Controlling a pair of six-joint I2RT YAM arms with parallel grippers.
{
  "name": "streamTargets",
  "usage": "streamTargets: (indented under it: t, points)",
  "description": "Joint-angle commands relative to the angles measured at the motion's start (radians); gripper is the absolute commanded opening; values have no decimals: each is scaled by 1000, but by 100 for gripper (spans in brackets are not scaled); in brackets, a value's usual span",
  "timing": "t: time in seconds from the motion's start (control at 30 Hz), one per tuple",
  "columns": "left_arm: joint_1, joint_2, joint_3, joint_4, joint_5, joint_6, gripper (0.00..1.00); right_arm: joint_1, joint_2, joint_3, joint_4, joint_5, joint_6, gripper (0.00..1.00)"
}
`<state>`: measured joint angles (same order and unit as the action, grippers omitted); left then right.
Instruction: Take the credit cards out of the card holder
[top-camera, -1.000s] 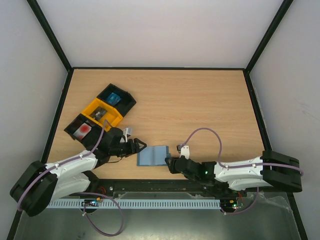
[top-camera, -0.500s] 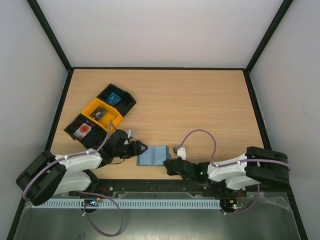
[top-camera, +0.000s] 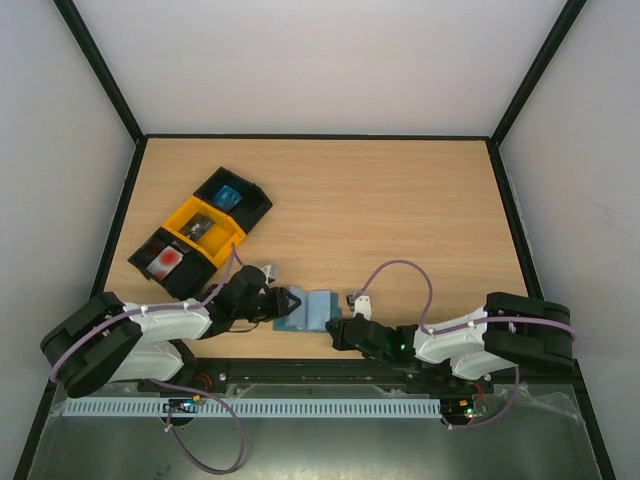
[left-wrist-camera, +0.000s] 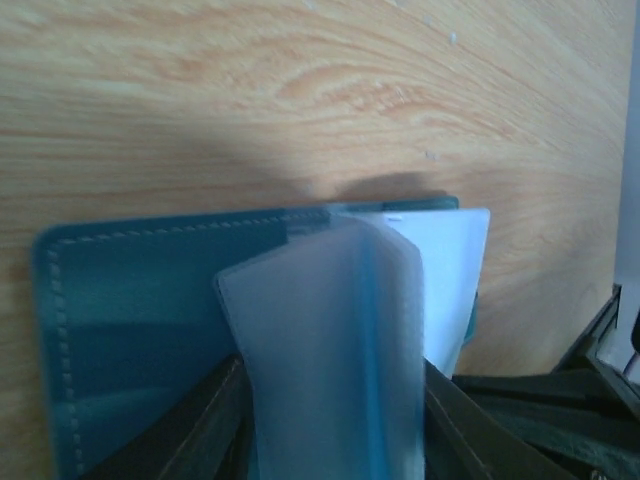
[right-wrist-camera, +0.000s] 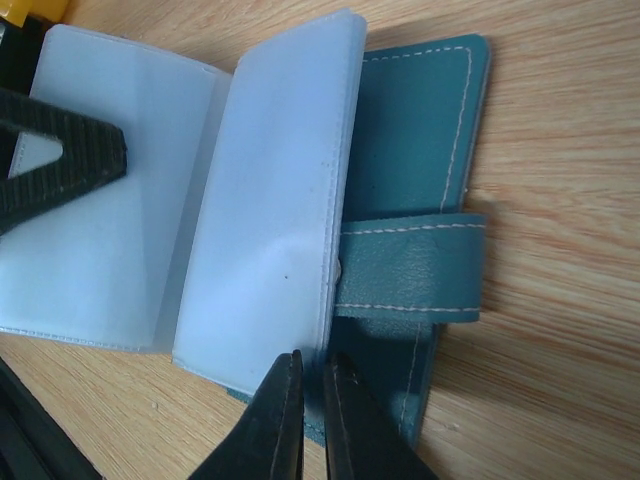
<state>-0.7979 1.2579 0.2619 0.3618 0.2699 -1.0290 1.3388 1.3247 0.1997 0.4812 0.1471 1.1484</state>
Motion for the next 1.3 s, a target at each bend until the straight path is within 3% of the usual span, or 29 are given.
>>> streamTargets:
  t: [0.0,0.17,0.33,0.5,0.57,0.6,0.7,0.9,1.0,1.27]
  points:
    - [-38,-35,1,-7,17,-47,36,-3,23,-17,9,-7,7,7]
    - [-48,-91,7,-43,-13,-44,5,-3,23,-25,20,-5,9,7]
    - [-48,-156,6,-131,-68,-33,3,-2,0,-37,19,15,18,2]
    - [-49,-218,28,-274,-140,-13,20,-3,-32,-42,3,32,23,2]
    - [-48,-246,18,-288,-156,-28,40,-2,-42,-41,-2,34,22,2]
    - [-48,-255,15,-296,-160,-32,45,-3,-49,-42,-6,33,22,2]
    - [-48,-277,18,-329,-165,-31,52,-3,-75,-42,-16,26,26,4]
    - [-47,-358,54,-474,-243,-23,69,-3,-195,-28,-102,52,24,20]
    - [-48,-429,95,-550,-278,-1,97,-3,-309,9,-229,89,1,29]
    - [-48,-591,277,-753,-341,115,100,-3,-675,162,-612,258,-63,53]
